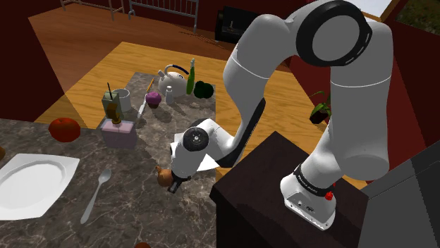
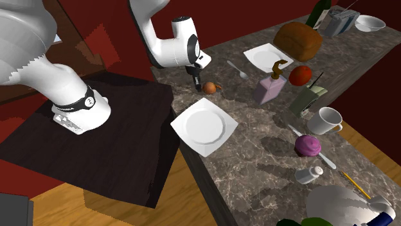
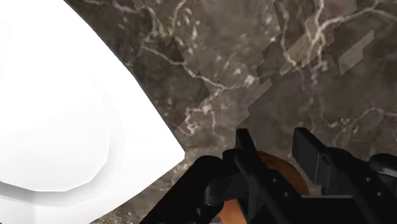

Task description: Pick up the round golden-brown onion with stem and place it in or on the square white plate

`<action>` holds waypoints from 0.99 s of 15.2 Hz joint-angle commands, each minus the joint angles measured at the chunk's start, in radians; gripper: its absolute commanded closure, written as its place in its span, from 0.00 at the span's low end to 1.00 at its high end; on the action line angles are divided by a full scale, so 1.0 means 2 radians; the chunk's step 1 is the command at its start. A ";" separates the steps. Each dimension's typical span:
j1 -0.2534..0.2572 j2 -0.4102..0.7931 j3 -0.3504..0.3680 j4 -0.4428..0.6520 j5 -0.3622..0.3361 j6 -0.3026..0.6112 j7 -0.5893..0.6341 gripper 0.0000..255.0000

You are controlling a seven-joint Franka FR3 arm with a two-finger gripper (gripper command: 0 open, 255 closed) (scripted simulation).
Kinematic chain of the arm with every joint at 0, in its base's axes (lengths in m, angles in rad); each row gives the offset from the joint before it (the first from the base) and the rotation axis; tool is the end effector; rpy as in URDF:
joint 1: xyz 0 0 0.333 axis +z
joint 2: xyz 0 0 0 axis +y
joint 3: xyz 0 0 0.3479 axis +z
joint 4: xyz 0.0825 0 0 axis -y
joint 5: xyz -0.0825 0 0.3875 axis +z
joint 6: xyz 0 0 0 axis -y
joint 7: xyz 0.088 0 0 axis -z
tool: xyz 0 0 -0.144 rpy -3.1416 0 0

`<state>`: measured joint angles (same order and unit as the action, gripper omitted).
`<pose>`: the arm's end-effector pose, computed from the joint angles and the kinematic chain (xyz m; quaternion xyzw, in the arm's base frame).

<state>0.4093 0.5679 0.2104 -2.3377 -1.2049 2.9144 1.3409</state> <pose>0.3613 0.3344 0.0853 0.9740 0.2056 0.0930 0.0174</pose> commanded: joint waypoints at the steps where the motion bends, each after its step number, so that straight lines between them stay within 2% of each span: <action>1: -0.017 -0.004 0.010 0.002 0.021 0.006 -0.020 0.00; 4: -0.076 -0.013 0.051 0.010 0.086 0.020 -0.084 0.00; 5: -0.080 -0.013 0.054 0.011 0.087 0.019 -0.086 0.00; 12: -0.037 0.045 0.004 0.055 0.038 0.042 -0.038 0.00; 15: -0.036 0.045 0.004 0.055 0.038 0.042 -0.039 0.00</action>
<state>0.3353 0.6561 0.2205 -2.2280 -1.1269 2.9964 1.2623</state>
